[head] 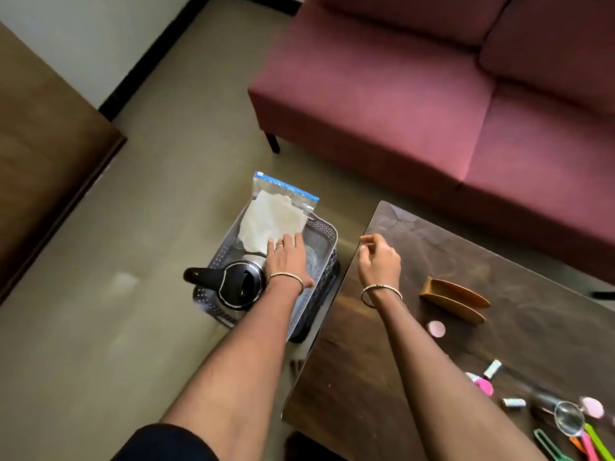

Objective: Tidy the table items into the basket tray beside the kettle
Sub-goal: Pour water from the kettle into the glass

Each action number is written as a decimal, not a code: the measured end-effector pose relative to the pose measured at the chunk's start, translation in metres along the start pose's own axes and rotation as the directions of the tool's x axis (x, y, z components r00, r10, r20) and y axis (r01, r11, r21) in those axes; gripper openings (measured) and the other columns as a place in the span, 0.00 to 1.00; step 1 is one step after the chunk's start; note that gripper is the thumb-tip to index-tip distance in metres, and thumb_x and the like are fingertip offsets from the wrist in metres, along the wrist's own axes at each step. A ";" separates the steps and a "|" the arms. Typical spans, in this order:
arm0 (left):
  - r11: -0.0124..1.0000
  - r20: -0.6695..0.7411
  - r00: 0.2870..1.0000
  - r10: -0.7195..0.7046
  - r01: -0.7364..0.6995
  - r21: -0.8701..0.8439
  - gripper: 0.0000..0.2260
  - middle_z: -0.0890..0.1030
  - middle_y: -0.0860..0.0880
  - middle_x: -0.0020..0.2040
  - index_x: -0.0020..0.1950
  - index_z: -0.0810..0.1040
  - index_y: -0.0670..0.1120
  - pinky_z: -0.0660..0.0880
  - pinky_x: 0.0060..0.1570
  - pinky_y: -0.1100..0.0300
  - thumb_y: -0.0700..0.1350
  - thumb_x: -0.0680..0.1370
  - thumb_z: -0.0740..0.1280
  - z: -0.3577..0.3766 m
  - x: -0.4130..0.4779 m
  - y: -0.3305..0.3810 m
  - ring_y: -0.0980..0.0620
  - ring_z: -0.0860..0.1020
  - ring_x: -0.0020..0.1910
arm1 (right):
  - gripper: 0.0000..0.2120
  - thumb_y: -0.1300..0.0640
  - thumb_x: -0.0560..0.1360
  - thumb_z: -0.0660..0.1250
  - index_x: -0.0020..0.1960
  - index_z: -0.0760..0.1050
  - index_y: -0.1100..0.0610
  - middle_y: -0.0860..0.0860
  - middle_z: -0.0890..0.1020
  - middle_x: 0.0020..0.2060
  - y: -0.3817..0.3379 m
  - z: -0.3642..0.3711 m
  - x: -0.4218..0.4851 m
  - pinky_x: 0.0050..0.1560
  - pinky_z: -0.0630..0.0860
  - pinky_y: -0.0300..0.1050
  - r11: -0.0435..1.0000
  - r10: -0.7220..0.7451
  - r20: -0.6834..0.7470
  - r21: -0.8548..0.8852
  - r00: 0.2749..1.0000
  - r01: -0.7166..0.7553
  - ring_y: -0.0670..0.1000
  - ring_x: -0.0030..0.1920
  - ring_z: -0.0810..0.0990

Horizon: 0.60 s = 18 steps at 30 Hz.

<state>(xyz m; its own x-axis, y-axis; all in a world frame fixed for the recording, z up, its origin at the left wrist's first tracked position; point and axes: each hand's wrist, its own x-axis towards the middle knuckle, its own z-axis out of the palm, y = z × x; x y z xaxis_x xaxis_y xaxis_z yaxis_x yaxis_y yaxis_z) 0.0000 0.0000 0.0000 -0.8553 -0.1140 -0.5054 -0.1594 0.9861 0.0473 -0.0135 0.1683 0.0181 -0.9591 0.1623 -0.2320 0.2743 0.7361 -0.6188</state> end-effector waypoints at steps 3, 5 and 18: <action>0.995 0.067 0.995 -0.067 0.062 0.077 0.51 0.69 0.42 0.69 0.76 0.54 0.44 0.51 0.74 0.43 0.61 0.63 0.78 0.008 0.011 0.003 0.44 0.72 0.68 | 0.09 0.61 0.78 0.63 0.54 0.80 0.55 0.54 0.85 0.46 0.001 0.010 0.007 0.55 0.78 0.53 0.997 0.032 -0.010 0.067 0.999 -0.031 0.57 0.50 0.81; 0.991 0.111 0.989 -0.097 0.085 0.106 0.44 0.71 0.43 0.69 0.75 0.56 0.44 0.50 0.75 0.41 0.59 0.68 0.76 0.027 0.029 0.004 0.44 0.73 0.67 | 0.08 0.61 0.78 0.63 0.53 0.81 0.55 0.53 0.85 0.44 0.009 0.025 0.017 0.54 0.78 0.56 0.993 0.081 0.004 0.090 0.997 -0.081 0.57 0.49 0.81; 0.992 -0.013 0.999 -0.033 0.034 0.119 0.41 0.79 0.46 0.59 0.63 0.66 0.46 0.65 0.62 0.46 0.65 0.60 0.77 0.039 0.043 0.004 0.46 0.79 0.58 | 0.08 0.62 0.78 0.65 0.50 0.83 0.56 0.49 0.86 0.44 0.017 0.026 0.009 0.50 0.82 0.52 0.972 0.095 -0.065 0.219 0.993 -0.079 0.49 0.44 0.84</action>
<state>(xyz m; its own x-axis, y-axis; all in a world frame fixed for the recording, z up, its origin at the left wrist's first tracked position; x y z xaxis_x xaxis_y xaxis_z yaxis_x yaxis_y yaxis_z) -0.0186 0.0034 -0.0550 -0.8558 -0.1476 -0.4958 -0.1286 0.9890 -0.0724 -0.0151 0.1657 -0.0139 -0.9311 0.2740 -0.2409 0.3580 0.5588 -0.7481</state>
